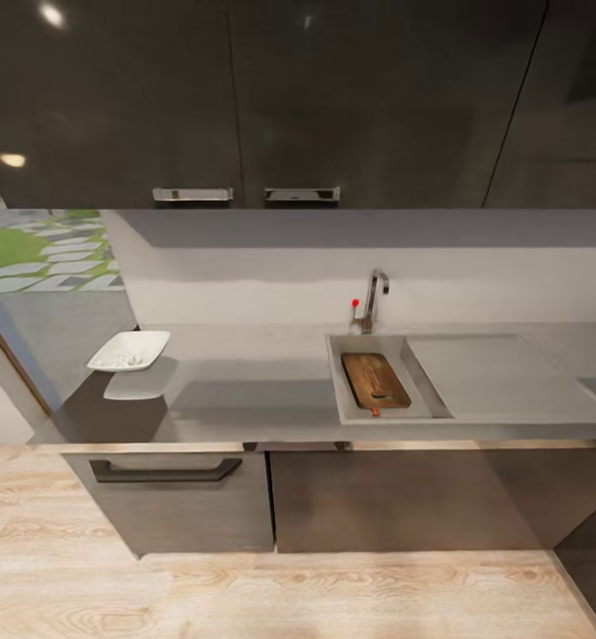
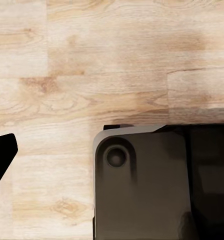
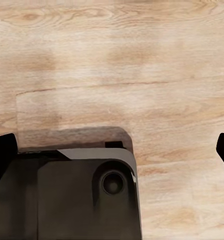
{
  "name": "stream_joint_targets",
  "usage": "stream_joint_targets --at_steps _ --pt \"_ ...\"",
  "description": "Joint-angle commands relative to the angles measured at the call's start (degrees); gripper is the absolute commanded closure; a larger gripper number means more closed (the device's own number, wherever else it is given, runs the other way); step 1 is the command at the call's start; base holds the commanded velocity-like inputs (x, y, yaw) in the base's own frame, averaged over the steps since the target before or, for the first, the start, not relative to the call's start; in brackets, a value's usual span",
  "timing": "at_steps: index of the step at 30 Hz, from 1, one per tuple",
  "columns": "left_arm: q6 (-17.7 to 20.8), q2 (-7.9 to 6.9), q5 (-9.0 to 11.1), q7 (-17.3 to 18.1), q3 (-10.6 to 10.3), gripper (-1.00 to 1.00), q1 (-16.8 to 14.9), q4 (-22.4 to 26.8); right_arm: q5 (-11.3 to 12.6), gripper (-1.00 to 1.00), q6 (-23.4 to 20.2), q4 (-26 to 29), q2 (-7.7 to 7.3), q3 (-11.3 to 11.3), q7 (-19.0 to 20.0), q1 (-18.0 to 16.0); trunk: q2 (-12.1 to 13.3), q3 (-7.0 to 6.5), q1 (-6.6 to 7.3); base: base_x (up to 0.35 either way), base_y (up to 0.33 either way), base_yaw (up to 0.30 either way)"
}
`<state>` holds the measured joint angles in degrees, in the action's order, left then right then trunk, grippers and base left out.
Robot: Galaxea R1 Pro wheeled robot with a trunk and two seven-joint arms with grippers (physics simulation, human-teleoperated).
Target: In the kitchen, take the Vidalia onion out of the sink, dice it on the chopping board with the paring knife, put the diced onion into the bowl on the countertop, then place both the paring knife and the chopping board into the sink.
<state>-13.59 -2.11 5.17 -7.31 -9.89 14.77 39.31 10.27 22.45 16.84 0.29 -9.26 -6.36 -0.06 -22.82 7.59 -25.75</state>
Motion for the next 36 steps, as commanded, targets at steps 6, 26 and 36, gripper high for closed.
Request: stream_joint_targets --at_steps 6,26,36 --pt "-0.1 -0.09 0.5 -0.5 -0.5 -1.00 0.0 0.1 0.6 -1.00 0.1 0.1 0.05 -0.5 -0.3 0.0 -0.1 -0.45 -0.04 0.000 0.000 0.000" --pt "-0.1 -0.20 0.5 -0.5 -0.5 -1.00 0.0 0.0 0.5 -1.00 0.1 0.0 -0.02 -0.5 -0.4 0.0 -0.1 -2.27 -0.04 0.000 0.000 0.000" --pt "0.0 0.19 0.8 -0.5 -0.5 -1.00 0.0 -5.5 0.5 -1.00 0.0 -0.1 -0.12 -0.5 -0.4 0.0 -0.1 -2.43 -0.04 0.000 0.000 0.000"
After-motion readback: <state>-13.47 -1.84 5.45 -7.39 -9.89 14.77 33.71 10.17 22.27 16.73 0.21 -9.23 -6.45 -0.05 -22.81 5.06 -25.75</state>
